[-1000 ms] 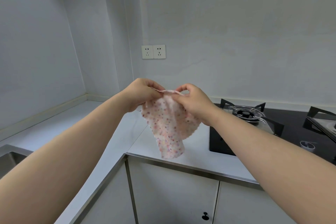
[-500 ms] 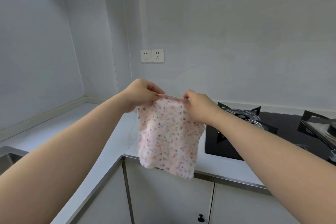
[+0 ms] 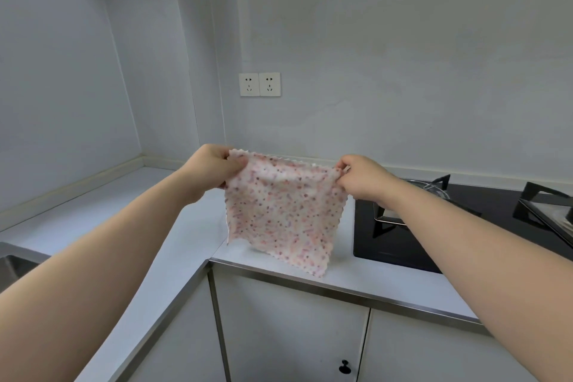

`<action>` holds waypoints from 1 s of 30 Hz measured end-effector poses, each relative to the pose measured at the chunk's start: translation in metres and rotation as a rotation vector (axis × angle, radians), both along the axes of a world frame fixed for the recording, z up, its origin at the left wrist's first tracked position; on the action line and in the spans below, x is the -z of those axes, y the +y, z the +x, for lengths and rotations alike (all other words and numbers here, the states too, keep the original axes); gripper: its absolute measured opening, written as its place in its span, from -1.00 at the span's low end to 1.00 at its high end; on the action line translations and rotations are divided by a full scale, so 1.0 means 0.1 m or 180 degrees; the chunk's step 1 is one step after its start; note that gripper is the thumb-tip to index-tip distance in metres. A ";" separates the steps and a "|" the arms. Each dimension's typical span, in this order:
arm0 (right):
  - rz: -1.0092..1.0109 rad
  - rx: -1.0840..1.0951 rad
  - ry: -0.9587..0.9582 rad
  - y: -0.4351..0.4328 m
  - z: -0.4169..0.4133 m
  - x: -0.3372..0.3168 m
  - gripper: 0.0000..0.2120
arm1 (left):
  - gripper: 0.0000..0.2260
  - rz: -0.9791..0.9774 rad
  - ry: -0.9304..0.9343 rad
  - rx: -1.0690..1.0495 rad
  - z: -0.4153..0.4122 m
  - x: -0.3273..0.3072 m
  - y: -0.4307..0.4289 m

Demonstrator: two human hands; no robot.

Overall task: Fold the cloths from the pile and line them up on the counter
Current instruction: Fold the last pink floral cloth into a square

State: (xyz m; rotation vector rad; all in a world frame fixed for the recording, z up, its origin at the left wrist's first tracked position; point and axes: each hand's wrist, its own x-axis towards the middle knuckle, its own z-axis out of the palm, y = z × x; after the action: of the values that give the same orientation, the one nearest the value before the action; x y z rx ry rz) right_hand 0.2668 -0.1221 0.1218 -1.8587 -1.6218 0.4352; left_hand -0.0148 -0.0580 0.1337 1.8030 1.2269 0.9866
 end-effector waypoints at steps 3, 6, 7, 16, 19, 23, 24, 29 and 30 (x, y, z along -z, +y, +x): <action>-0.0027 -0.0130 0.1050 0.02 0.07 -0.03 -0.87 | -0.86 -0.0313 -0.0415 0.0122 -0.06 0.01 0.07; 0.0037 -0.0043 0.1947 0.10 0.17 -0.02 -0.91 | -0.88 -0.0586 -0.0649 0.0128 -0.09 0.05 0.18; 0.0068 0.0032 0.2021 0.15 0.20 0.00 -0.92 | -0.89 -0.0630 -0.0656 0.0095 -0.09 0.08 0.23; 0.0213 0.0426 0.0662 0.66 0.34 0.56 -0.87 | -0.91 -0.0067 0.0365 -0.0531 0.17 0.58 0.85; 0.0296 0.0512 0.1017 0.77 0.34 0.72 -0.92 | -0.90 -0.0239 0.0060 -0.0485 0.26 0.73 0.98; 0.0304 0.0301 0.1104 0.75 0.36 0.95 -0.89 | -0.95 -0.0264 -0.0227 -0.0415 0.26 0.96 0.95; 0.0358 0.0216 0.0842 0.68 0.37 1.03 -0.94 | -0.96 -0.0203 -0.0116 -0.0456 0.23 1.02 0.89; 0.0255 -0.0478 -0.0524 0.03 0.34 1.43 -0.87 | -0.86 0.0479 0.0872 -0.0238 -0.03 1.48 0.37; 0.0309 -0.0566 -0.0768 -0.08 0.34 1.51 -0.84 | -0.82 0.0610 0.0973 -0.0092 -0.09 1.57 0.29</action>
State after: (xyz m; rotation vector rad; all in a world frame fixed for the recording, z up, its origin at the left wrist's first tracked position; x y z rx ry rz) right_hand 0.3011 -0.1299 -0.0287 -1.7552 -1.9429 0.2069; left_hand -0.0236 -0.0290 -0.0231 2.1526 1.3825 0.8920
